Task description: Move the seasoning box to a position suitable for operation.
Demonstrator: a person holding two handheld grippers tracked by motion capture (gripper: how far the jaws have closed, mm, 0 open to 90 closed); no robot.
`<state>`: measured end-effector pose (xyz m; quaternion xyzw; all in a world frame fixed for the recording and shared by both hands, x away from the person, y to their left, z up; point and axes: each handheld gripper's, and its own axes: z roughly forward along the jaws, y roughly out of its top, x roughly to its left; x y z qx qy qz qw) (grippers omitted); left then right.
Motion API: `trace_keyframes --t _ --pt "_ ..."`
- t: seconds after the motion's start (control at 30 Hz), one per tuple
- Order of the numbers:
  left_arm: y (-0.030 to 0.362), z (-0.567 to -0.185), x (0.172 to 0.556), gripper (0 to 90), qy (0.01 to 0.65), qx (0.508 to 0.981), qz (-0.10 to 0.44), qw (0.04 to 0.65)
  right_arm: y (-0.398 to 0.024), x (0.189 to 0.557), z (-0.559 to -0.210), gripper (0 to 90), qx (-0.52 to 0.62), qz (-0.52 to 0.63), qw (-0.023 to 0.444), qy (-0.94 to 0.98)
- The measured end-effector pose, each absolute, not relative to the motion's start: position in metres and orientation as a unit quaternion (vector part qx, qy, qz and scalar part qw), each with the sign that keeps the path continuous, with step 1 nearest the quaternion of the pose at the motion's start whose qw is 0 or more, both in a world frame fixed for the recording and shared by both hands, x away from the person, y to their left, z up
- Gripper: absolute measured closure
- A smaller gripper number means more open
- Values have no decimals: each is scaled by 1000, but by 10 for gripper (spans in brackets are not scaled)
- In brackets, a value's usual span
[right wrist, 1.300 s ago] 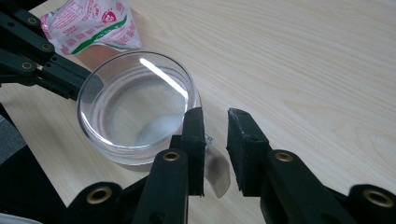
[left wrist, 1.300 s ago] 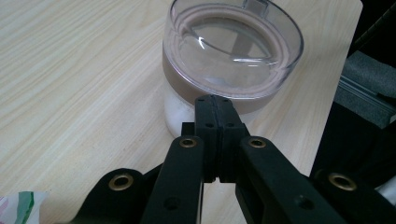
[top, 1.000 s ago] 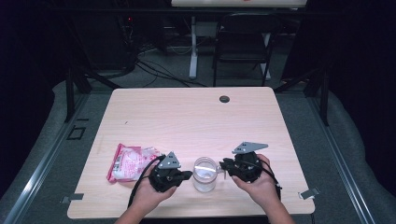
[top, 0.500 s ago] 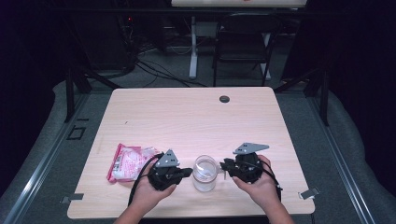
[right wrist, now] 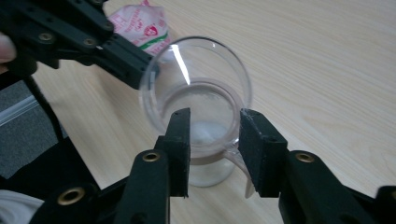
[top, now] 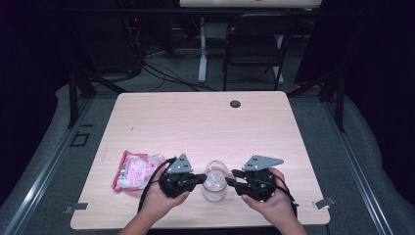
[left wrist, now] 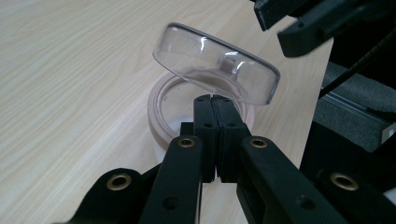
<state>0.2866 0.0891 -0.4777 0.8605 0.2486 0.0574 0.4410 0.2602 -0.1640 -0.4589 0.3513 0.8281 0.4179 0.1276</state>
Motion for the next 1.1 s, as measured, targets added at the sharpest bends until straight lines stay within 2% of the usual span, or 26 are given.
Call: trace_keyframes --t 0.3,0.5,0.63,0.9,1.1 --pt "82 -472 289 882 245 862 60 439 -153 251 -465 524 339 407 141 836" --pt "81 -469 289 839 247 859 62 444 -141 248 -471 455 329 402 162 839" --pt "81 -470 288 809 250 858 63 444 -138 248 -474 458 335 399 182 834" --pt "81 -475 289 705 257 857 73 441 -139 250 -473 461 336 401 180 833" --pt "80 -482 293 693 266 857 73 436 -141 249 -473 469 340 405 177 830"
